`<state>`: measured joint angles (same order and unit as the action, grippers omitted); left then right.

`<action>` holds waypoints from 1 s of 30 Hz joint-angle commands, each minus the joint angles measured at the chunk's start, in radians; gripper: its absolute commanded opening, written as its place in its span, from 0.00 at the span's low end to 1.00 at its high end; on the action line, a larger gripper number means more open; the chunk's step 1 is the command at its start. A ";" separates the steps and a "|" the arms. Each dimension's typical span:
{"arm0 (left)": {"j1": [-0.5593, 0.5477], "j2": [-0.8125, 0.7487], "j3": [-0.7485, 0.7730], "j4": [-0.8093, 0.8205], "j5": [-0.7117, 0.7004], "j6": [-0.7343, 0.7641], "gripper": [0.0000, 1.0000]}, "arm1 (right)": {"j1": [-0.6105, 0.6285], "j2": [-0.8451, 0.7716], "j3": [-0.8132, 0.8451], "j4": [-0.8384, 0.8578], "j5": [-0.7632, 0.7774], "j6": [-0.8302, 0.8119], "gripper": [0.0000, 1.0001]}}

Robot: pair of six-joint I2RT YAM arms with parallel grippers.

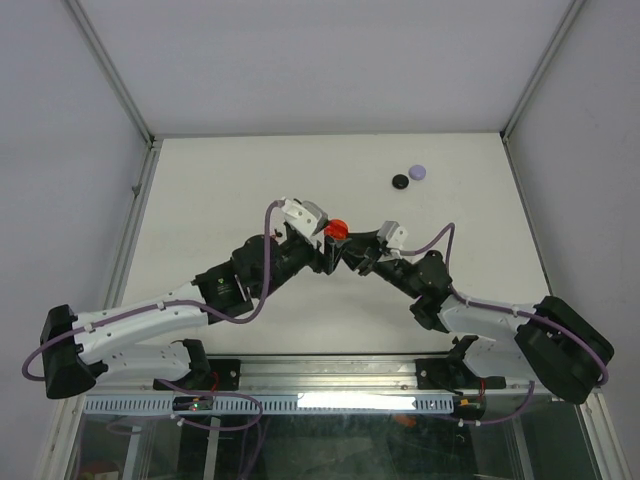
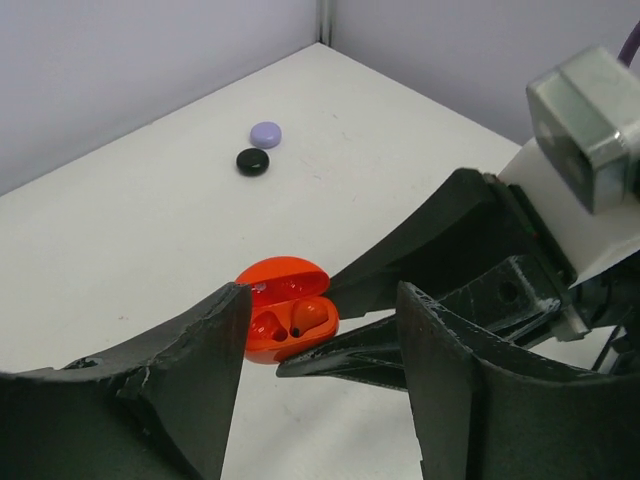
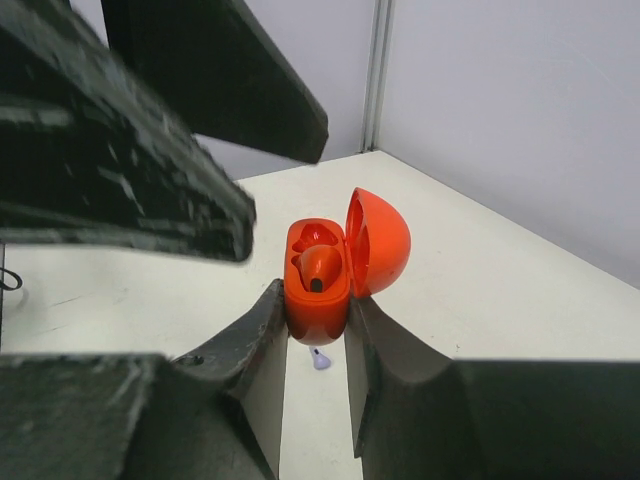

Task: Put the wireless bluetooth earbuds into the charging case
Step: Place the earbud in the charging case, then pick up the earbud from the center of the board.

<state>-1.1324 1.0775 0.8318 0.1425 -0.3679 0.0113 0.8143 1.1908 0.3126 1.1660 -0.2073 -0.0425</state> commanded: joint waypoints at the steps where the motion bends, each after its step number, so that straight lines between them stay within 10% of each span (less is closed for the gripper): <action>1: -0.001 -0.049 0.104 -0.112 -0.006 -0.150 0.62 | 0.003 -0.033 -0.004 0.051 0.026 -0.003 0.00; 11: 0.067 -0.087 0.156 -0.284 -0.023 -0.285 0.63 | 0.004 -0.037 -0.013 0.028 0.040 -0.018 0.00; 30: 0.592 0.291 0.166 -0.543 0.053 -0.463 0.53 | 0.003 -0.035 -0.081 0.006 0.141 -0.119 0.00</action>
<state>-0.5880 1.2881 0.9535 -0.3866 -0.3080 -0.4431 0.8143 1.1618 0.2493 1.1080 -0.0994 -0.1387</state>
